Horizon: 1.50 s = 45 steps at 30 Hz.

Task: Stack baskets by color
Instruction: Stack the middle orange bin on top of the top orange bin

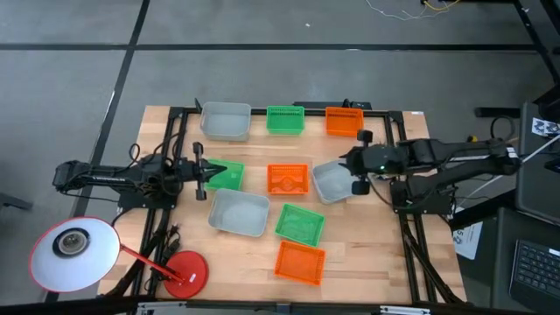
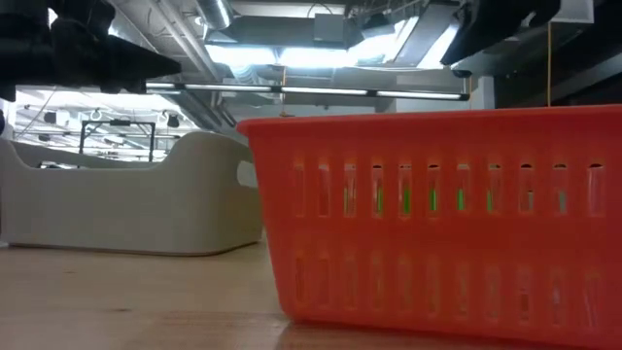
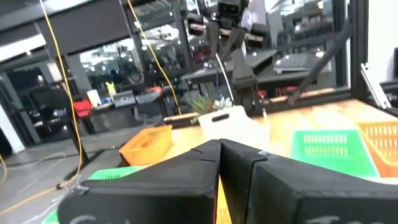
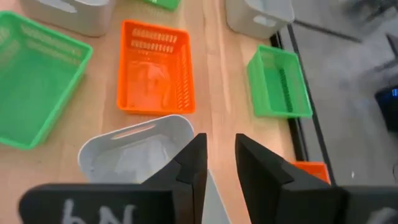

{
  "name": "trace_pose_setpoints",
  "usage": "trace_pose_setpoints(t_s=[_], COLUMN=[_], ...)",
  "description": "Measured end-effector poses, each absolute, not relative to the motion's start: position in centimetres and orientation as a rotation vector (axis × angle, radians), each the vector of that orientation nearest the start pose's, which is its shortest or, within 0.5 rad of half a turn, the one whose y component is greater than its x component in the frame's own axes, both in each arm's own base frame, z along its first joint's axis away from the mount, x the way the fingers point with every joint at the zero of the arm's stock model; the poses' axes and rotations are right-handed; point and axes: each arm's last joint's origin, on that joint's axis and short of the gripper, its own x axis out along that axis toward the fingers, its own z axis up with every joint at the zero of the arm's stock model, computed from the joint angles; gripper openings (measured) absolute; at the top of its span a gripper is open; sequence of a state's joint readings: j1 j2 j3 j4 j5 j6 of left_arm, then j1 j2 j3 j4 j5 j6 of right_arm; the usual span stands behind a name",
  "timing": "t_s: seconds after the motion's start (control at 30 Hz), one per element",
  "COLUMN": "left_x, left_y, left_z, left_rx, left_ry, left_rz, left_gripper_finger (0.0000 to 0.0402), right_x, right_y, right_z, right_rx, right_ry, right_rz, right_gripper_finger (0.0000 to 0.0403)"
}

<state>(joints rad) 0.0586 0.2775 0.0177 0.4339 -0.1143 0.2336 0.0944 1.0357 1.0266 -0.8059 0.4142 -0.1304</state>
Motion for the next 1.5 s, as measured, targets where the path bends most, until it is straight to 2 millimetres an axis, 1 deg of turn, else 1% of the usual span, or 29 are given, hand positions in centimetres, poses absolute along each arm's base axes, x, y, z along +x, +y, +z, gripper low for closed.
trace_pose_setpoints(t_s=[0.13, 0.23, 0.33, 0.47, 0.53, 0.63, 0.73, 0.8, 0.87, 0.93, 1.07, 1.23, 1.3, 1.5], left_x=[11.3, 11.3, 11.3, 11.3, 11.3, 11.3, 11.3, 11.3, 11.4, 11.4, 11.4, 11.4, 11.4, 11.4], left_y=[1.0, 1.0, 1.0, 1.0, 1.0, 1.0, 1.0, 1.0, 1.0, 1.0, 1.0, 1.0, 1.0, 1.0], left_z=[18.8, 18.8, 18.8, 18.7, 18.7, 18.6, 18.5, 18.4, 18.3, 18.1, 17.7, 17.2, 17.2, 17.1], left_rx=[0.211, 0.211, 0.211, 0.21, 0.207, 0.206, 0.206, 0.21, 0.207, 0.177, 0.133, 0.131, 0.131, 0.129], left_ry=[-0.154, -0.154, -0.154, -0.153, -0.15, -0.143, -0.131, -0.121, -0.103, -0.087, -0.047, -0.001, 0.006, 0.011], left_rz=[0.19, 0.19, 0.19, 0.19, 0.19, 0.189, 0.188, 0.187, 0.185, 0.181, 0.176, 0.173, 0.173, 0.172], left_gripper_finger=[0.0, 0.0, 0.0, 0.0, 0.0, 0.0, 0.0, 0.0, 0.0, 0.0, 0.0, 0.0, 0.0, 0.0], right_x=[20.5, 21.2, 21.8, 22.4, 22.9, 23.8, 25.2, 26.2, 27.4, 28.7, 31.5, 34.3, 35.1, 36.7], right_y=[0.8, 0.8, 0.8, 0.9, 0.9, 1.0, 0.8, 0.3, -0.7, -1.9, -4.8, -7.0, -7.7, -9.0], right_z=[31.1, 30.5, 30.1, 29.4, 29.1, 28.8, 28.3, 27.7, 26.8, 26.1, 25.5, 24.5, 23.5, 19.9], right_rx=[-0.301, -0.308, -0.337, -0.35, -0.328, -0.293, -0.306, -0.3, -0.277, -0.249, -0.231, -0.093, -0.074, -0.053], right_ry=[0.853, 0.883, 0.903, 0.933, 0.931, 0.902, 0.875, 0.883, 0.929, 0.967, 1.006, 0.998, 1.016, 1.111], right_rz=[-0.267, -0.265, -0.266, -0.262, -0.273, -0.29, -0.289, -0.265, -0.212, -0.182, -0.142, 0.085, 0.122, 0.118], right_gripper_finger=[0.0101, 0.0121, 0.013, 0.0132, 0.0132, 0.0132, 0.0132, 0.0132, 0.0132, 0.0132, 0.0126, 0.012, 0.0119, 0.0119])
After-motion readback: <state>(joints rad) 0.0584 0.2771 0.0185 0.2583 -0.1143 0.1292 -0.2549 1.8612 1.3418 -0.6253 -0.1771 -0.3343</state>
